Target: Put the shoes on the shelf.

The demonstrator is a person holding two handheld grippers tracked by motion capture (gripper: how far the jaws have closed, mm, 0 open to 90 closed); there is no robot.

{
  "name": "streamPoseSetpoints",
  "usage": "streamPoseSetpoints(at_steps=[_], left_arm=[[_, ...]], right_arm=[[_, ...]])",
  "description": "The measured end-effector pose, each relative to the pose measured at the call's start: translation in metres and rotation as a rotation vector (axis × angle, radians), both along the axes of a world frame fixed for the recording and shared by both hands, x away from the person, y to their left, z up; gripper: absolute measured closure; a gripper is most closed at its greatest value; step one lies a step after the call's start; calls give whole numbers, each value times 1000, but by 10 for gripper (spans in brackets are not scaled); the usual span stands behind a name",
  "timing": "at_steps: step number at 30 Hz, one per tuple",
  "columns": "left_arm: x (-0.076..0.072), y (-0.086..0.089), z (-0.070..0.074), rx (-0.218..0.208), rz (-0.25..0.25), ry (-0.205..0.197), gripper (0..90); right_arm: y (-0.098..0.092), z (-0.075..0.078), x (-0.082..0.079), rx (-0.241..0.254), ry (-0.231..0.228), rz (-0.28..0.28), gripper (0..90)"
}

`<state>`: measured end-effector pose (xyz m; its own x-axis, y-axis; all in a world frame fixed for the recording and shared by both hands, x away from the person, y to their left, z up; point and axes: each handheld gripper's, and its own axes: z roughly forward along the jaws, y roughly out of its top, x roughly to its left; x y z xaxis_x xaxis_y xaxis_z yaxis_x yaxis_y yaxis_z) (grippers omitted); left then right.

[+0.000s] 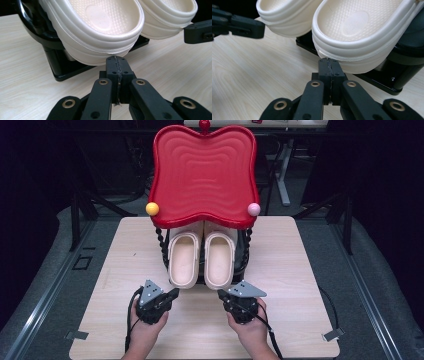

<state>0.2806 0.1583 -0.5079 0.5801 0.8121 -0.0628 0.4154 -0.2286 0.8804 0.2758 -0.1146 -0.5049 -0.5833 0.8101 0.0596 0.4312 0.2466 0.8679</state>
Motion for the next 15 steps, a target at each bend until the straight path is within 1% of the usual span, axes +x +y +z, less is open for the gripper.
streamPoseSetpoints(at_steps=[2,4,5,7,10,12,13,15], left_arm=[[1,1,2,2,5,-2,898],[4,1,4,9,4,-2,899],[5,1,5,6,3,0,898],[7,1,6,10,1,-3,898],[10,-1,9,13,2,-3,898],[13,-1,10,13,1,-8,899],[15,-1,11,15,2,-6,899],[19,-2,12,13,4,-7,898]], right_arm=[[0,0,0,-3,-3,-4,900],[0,1,0,4,-3,-8,900],[0,1,1,5,-5,-10,900],[-1,3,2,-2,-4,-15,900],[-2,5,6,20,1,-22,900],[-3,6,8,35,-5,-31,900],[-4,8,9,27,-5,-32,900],[-4,9,10,28,-10,-39,900]])
